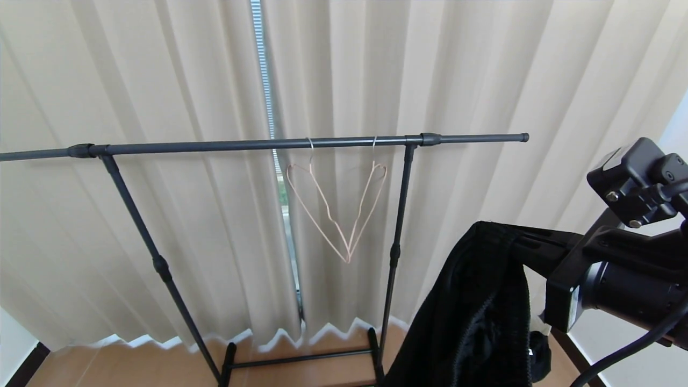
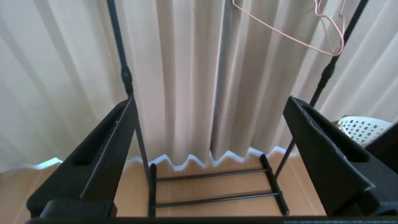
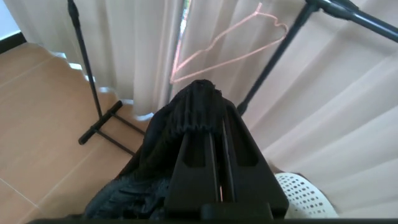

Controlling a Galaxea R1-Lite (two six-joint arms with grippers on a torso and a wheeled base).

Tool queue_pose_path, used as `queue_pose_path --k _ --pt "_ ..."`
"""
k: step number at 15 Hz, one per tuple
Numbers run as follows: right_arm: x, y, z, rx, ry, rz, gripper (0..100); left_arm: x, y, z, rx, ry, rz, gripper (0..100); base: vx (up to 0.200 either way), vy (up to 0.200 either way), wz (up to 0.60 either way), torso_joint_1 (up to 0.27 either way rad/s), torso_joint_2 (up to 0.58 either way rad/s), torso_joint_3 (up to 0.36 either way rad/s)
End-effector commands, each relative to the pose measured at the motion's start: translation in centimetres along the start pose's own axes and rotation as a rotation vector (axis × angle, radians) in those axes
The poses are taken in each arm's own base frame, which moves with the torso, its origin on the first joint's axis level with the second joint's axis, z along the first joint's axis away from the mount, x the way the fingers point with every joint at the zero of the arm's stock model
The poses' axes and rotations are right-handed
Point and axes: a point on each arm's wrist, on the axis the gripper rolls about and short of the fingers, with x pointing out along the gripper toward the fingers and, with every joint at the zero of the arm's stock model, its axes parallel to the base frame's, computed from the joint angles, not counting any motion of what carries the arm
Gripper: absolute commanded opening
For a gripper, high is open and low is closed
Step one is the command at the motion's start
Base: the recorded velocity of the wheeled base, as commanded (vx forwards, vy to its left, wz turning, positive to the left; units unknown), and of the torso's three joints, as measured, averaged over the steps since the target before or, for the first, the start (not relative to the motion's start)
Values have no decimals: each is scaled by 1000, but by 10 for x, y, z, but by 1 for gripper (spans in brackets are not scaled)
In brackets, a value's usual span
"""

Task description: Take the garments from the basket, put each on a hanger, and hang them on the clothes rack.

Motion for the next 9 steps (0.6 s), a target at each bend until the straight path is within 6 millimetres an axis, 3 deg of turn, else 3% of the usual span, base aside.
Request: queue_pose_path --k 1,5,7,9 --pt "0 0 1 1 -2 -3 0 0 0 0 1 1 0 100 -200 0 0 7 2 2" --pt "0 -1 0 1 0 -4 0 0 0 0 1 1 1 100 -200 0 0 6 5 0" --pt "-2 -1 -5 -18 12 -5 0 0 0 0 -2 1 1 100 0 0 0 0 0 0" --pt "-10 -3 -9 -142 15 -10 0 0 0 0 -1 1 -2 100 0 0 0 0 0 0"
